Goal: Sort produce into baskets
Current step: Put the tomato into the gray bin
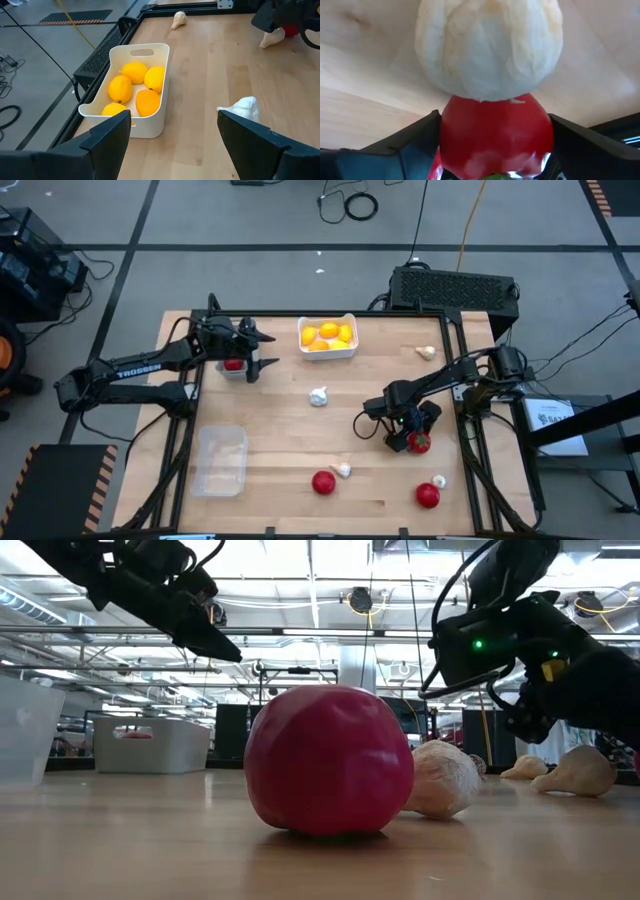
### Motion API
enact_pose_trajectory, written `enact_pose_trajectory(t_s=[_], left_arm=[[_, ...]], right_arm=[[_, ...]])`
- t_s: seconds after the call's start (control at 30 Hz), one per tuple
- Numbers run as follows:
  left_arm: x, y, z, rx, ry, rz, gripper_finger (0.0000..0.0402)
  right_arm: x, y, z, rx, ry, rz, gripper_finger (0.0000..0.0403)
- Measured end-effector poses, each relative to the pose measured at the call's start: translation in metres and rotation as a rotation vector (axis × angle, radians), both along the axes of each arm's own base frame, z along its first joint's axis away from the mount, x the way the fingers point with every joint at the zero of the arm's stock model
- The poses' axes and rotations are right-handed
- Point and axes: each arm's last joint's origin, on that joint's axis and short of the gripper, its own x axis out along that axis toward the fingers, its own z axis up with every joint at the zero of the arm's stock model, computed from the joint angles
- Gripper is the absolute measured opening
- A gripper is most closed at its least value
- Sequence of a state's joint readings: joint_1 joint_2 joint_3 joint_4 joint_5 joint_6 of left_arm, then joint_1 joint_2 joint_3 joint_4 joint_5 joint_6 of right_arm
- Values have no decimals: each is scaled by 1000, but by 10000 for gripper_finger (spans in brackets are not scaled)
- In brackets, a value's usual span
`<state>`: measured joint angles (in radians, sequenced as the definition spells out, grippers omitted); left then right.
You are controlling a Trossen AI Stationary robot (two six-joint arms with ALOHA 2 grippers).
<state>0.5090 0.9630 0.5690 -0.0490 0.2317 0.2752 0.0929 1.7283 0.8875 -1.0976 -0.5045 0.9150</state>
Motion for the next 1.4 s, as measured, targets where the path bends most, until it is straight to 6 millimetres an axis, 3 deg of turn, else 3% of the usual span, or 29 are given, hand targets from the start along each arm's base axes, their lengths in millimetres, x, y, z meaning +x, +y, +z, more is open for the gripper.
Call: enact_pose_trajectory(t_s=[0.2, 0.47, 0.6, 0.8, 0.93, 1.07, 1.23, 1.4], left_arm=[[0, 0, 0, 0, 0, 0, 306], [0, 0, -1, -3, 11, -1, 306], [0, 0, -1, 12, 16, -7, 306], [0, 0, -1, 14, 17, -8, 306], [-1, 2, -1, 70, 44, 59, 306], [-7, 8, 1, 168, 91, 283, 306], [-20, 12, 11, 285, 99, 661, 306], [-27, 13, 16, 298, 72, 815, 306]], right_arm=[[0, 1, 0, 23, 10, -21, 289], [4, 2, 7, 65, 12, -32, 285], [13, 3, 20, 69, -5, -22, 285], [37, 5, 56, 66, -72, -35, 285], [60, 5, 85, -23, -228, -27, 285], [84, 1, 107, -241, -471, 25, 286], [119, -10, 121, -611, -865, 107, 286], [162, -20, 129, -740, -1261, 190, 286]])
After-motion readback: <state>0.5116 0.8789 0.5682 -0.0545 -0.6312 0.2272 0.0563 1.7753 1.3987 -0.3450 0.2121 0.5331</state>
